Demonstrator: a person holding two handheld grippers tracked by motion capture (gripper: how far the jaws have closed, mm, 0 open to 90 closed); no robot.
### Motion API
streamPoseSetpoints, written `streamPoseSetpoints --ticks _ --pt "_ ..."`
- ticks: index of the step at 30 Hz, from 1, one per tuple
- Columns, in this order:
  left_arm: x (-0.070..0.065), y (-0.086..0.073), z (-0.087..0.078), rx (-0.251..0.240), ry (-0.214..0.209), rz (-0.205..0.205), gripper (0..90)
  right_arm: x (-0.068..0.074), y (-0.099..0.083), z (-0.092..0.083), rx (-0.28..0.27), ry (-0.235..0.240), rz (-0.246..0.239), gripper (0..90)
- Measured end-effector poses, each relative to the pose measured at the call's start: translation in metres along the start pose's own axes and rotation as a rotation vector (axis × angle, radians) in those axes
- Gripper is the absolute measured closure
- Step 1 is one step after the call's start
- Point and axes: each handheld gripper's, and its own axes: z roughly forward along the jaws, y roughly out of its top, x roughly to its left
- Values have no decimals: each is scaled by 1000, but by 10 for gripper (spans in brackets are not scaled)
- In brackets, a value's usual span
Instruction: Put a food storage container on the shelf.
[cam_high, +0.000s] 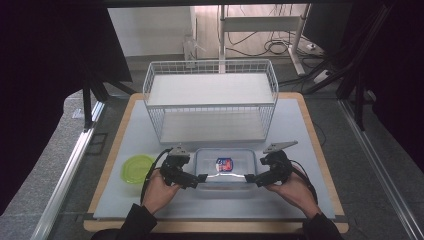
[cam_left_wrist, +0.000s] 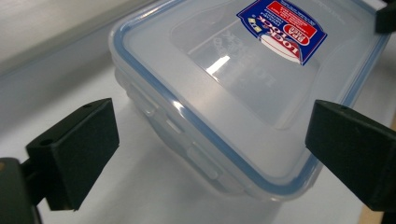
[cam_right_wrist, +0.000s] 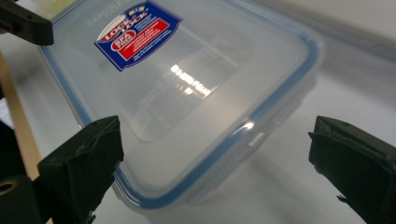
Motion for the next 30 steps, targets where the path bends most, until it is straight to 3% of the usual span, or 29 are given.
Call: streamPoseSetpoints --ticks 3,5,9,12,15,20,26,30 --pt "3 1 6 1 -55 -27 22 -4 2 7 12 65 59 42" --pt "4 1 10 1 -65 -48 0 -7 2 11 15 101 84 41" --pt "11 0 15 12 -129 -111 0 -13 4 16 26 145 126 38" --pt "13 -1 19 27 -171 -136 0 -15 5 19 31 157 150 33" --pt "10 0 20 29 -164 -171 0 -16 4 17 43 166 167 72" --pt "2 3 11 72 -128 -92 25 -17 0 6 44 195 178 186" --pt "0 -2 5 44 -125 -57 71 -17 -2 9 51 212 188 147" --pt "-1 -8 -2 18 -133 -36 153 -13 -3 -7 -8 166 146 328"
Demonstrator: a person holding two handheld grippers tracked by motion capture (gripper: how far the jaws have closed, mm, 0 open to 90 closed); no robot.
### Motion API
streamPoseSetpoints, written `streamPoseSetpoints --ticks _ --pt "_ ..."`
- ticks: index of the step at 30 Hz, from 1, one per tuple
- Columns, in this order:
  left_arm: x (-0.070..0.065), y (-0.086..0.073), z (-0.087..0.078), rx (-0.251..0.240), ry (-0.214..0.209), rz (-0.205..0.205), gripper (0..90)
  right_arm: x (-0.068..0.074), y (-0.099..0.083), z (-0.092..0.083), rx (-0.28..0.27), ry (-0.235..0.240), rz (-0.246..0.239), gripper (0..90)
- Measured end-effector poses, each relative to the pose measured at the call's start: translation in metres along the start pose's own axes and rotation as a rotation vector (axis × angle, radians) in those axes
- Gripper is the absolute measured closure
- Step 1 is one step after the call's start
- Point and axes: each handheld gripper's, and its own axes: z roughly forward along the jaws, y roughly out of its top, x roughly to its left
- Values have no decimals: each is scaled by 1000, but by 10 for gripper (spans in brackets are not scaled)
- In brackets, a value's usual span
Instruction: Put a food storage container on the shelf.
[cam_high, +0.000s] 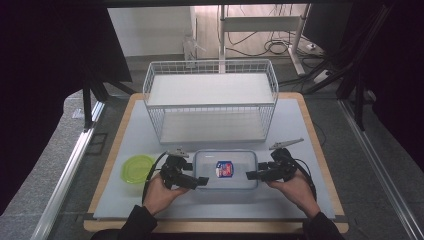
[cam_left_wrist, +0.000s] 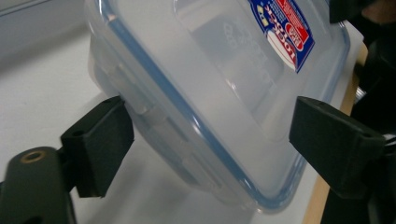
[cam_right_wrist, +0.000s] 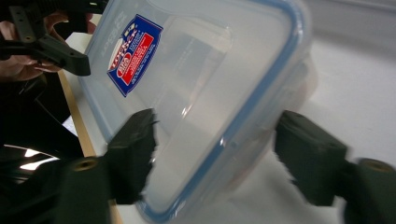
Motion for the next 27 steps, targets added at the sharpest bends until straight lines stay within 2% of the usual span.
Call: streamPoseSetpoints --ticks 2,5,7,9,12,15,18,23,27 --pt "-1 -2 -2 0 -1 4 173 2 -3 -2 -5 1 11 348" --pt "0 -6 -7 -22 -20 -13 222 1 -9 -4 1 35 48 390" --pt "6 -10 -14 -46 -63 -35 324 -2 -13 -8 -14 67 60 443" --pt "7 -13 -16 -58 -75 -44 375 -4 -15 -10 -31 80 67 465" --pt "2 -14 -17 -59 -54 -38 383 -1 -15 -11 -38 70 72 477" --pt "1 -15 -18 -81 -52 -70 409 1 -18 -12 -63 71 123 501" --pt "1 -15 -19 -96 -56 -98 441 3 -21 -13 -74 65 142 516" --pt "-2 -13 -21 -113 -25 -96 467 11 -24 -16 -102 36 129 539" --pt "-1 -13 -22 -125 -19 -103 475 12 -23 -14 -120 22 118 537"
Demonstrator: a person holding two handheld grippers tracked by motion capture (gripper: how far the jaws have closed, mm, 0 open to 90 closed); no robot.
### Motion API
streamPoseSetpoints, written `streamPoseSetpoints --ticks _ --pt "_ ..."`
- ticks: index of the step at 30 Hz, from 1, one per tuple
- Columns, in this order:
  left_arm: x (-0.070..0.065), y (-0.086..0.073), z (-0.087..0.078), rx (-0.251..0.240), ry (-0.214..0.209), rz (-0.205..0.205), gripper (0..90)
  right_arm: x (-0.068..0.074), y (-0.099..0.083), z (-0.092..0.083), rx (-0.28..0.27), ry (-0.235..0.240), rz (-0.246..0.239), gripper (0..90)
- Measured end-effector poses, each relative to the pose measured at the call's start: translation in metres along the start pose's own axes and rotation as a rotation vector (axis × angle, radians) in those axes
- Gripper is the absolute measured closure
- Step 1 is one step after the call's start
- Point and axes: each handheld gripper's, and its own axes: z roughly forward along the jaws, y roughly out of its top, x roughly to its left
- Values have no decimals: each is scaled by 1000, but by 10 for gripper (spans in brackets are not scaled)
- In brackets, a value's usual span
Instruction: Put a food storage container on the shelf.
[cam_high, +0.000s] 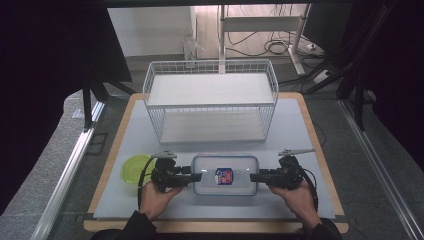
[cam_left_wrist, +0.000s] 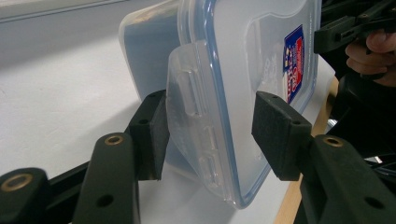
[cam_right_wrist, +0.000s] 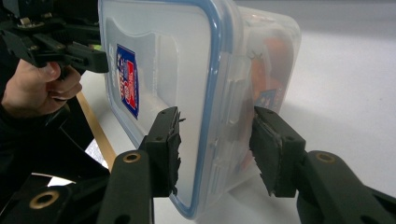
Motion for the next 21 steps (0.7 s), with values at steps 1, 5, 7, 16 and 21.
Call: streamPoseSetpoints --ticks 1,5,7,16,21 --pt "-1 1 0 -2 5 6 479 0 0 0 -5 -1 1 535" --pt "-3 5 -4 -18 15 24 483 2 4 -2 -23 -8 -19 532" --pt "-5 8 -8 -32 20 34 483 5 7 -3 -35 -8 -32 531" --pt "-9 22 -29 -84 51 63 484 17 28 -6 -73 3 -87 531" --pt "-9 27 -42 -104 60 62 483 27 41 -5 -90 0 -117 530"
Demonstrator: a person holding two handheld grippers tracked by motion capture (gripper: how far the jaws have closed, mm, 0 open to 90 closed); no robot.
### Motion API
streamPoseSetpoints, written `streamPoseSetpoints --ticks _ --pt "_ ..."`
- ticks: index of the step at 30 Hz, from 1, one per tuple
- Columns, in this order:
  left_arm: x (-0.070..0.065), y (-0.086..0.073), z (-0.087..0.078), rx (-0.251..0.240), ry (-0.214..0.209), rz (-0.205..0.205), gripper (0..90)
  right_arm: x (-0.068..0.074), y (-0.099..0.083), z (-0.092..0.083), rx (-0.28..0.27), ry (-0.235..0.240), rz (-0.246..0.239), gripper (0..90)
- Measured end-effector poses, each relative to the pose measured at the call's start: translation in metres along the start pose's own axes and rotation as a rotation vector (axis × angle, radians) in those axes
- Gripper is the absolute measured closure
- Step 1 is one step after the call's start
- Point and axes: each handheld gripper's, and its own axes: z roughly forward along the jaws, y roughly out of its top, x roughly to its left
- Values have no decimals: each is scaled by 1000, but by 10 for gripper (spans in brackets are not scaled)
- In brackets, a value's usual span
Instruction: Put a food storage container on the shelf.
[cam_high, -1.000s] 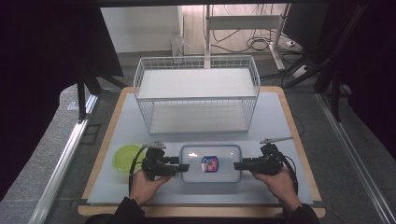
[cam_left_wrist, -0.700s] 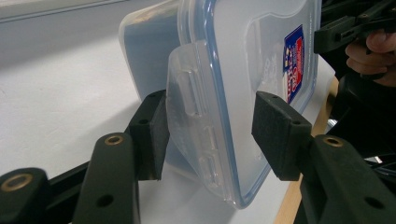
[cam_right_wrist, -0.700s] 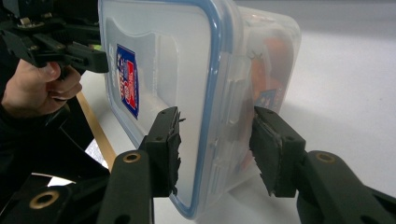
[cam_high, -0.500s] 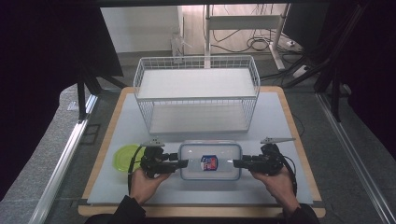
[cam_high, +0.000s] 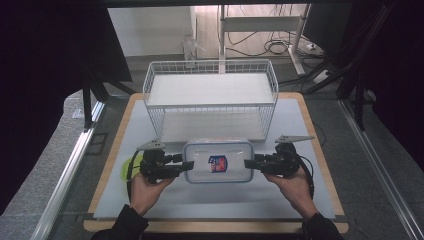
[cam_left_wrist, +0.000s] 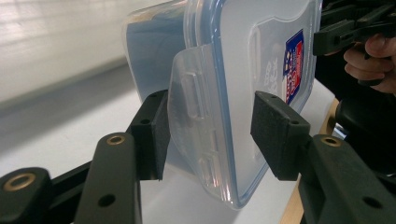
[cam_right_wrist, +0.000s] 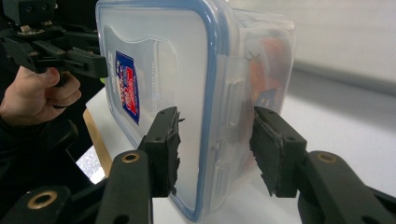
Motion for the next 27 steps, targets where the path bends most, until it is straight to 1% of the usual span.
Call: streamPoseSetpoints --ticks 4,9,18,23,27 --pt "0 8 -8 -8 6 -1 483 6 11 1 -8 0 -20 530" --pt "2 21 -14 -20 4 7 482 12 24 -2 -27 -5 -36 530" --pt "4 43 -21 -27 15 13 483 12 45 -3 -54 5 -45 530" --pt "2 58 -25 -29 19 24 482 13 58 -7 -69 2 -48 530" --pt "2 68 -28 -35 18 25 482 16 70 -12 -74 -4 -59 530"
